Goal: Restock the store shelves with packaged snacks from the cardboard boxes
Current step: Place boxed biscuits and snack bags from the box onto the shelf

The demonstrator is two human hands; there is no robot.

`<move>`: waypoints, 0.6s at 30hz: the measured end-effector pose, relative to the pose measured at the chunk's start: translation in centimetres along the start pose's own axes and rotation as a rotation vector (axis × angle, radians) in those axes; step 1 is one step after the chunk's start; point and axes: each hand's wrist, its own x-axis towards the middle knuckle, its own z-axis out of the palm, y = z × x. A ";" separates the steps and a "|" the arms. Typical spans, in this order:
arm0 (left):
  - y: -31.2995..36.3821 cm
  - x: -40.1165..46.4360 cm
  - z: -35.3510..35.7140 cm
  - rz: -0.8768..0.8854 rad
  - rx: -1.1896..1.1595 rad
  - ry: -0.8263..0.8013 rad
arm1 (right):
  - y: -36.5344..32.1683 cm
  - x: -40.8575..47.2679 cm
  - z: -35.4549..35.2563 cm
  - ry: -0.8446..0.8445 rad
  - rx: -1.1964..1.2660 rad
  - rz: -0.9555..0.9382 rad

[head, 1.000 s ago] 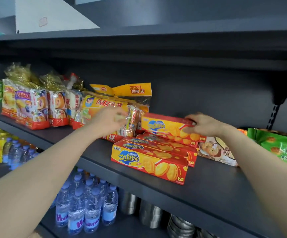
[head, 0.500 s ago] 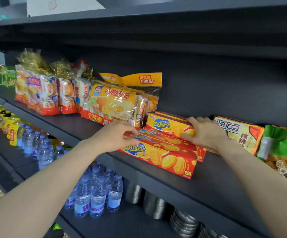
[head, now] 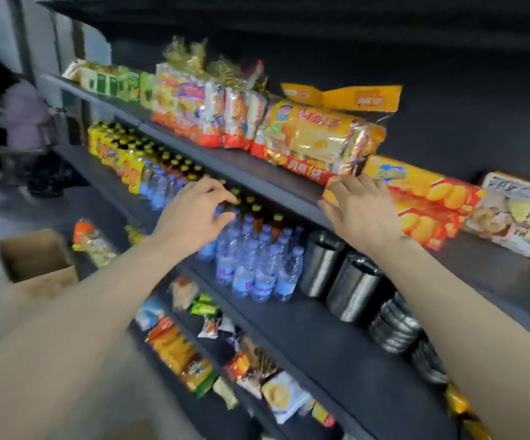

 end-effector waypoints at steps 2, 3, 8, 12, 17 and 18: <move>-3.0 -4.7 -0.6 -0.066 0.013 0.005 | -5.4 -1.4 0.9 0.020 0.081 -0.048; -4.4 -7.2 -0.9 -0.109 0.026 -0.008 | -8.2 -2.3 1.6 0.023 0.129 -0.067; -11.0 -20.5 -1.0 -0.326 0.000 -0.092 | -21.7 -8.4 5.4 -0.075 0.372 -0.166; -15.0 -32.2 0.3 -0.620 -0.011 -0.219 | -30.9 -14.3 8.9 -0.183 0.491 -0.269; -17.7 -47.1 3.2 -0.935 -0.003 -0.392 | -40.1 -22.6 13.3 -0.434 0.598 -0.403; -17.7 -49.8 3.9 -0.992 0.000 -0.419 | -41.8 -24.4 14.2 -0.480 0.627 -0.429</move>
